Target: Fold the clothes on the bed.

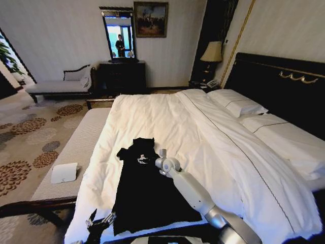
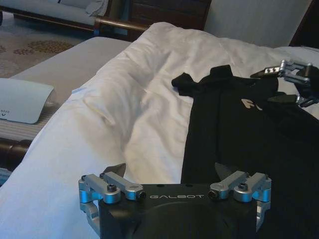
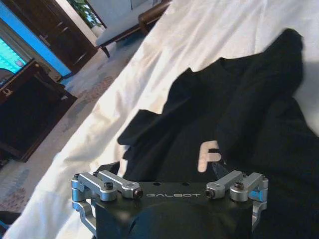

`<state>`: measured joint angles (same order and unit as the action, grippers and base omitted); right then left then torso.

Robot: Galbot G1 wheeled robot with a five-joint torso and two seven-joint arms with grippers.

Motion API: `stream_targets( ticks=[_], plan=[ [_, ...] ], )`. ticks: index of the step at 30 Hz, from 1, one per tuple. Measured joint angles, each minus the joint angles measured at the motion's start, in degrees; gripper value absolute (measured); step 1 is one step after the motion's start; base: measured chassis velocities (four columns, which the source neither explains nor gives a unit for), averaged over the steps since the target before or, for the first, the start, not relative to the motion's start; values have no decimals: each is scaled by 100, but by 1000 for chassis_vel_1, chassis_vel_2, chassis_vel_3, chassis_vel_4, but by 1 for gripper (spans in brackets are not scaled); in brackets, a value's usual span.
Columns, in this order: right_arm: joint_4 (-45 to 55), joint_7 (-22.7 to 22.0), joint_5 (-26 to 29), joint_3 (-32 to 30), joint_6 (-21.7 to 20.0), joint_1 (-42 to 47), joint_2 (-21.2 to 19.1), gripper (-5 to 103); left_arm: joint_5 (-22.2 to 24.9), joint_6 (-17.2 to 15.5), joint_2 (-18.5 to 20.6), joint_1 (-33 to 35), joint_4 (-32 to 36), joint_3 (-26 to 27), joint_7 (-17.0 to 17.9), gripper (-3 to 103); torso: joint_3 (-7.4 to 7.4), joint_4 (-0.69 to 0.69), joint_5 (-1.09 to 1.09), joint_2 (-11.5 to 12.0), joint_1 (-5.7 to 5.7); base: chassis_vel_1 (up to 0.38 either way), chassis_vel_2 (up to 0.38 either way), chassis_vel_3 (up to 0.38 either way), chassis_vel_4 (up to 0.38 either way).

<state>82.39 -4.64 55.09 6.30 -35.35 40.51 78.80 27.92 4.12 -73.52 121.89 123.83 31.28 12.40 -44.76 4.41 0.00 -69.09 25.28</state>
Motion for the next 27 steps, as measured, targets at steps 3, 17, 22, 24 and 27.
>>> stream_targets(
  ticks=[3, 17, 22, 24, 27],
  plan=[
    [92, 39, -100, -78, 19, 53, -29, 100, 20, 1, -2, -6, -29, 2, -1, 100, 0, 0, 0, 0, 0, 0, 0, 0, 0],
    [242, 343, -3084, -148, 1187, 497, -575, 100, 44, 5, -19, -153, -221, -121, -17, 100, 0, 2, 0, 0, 0, 0, 0, 0, 0],
    [106, 482, -3835, 227, 1549, 425, -449, 95, 81, -3, -30, -138, -221, -82, -16, 100, 0, 0, 1, 0, 0, 0, 0, 0, 0],
    [40, 492, -3956, 283, 1600, 387, -413, 93, 102, 2, -30, -116, -221, -61, -17, 100, 0, 0, 0, 0, 0, 0, 0, 0, 0],
    [-98, 503, -4126, 400, 1676, 333, -337, 87, 152, 21, -30, -68, -221, -11, -24, 100, 0, 0, 0, 0, 0, 0, 0, 0, 0]
  ],
)
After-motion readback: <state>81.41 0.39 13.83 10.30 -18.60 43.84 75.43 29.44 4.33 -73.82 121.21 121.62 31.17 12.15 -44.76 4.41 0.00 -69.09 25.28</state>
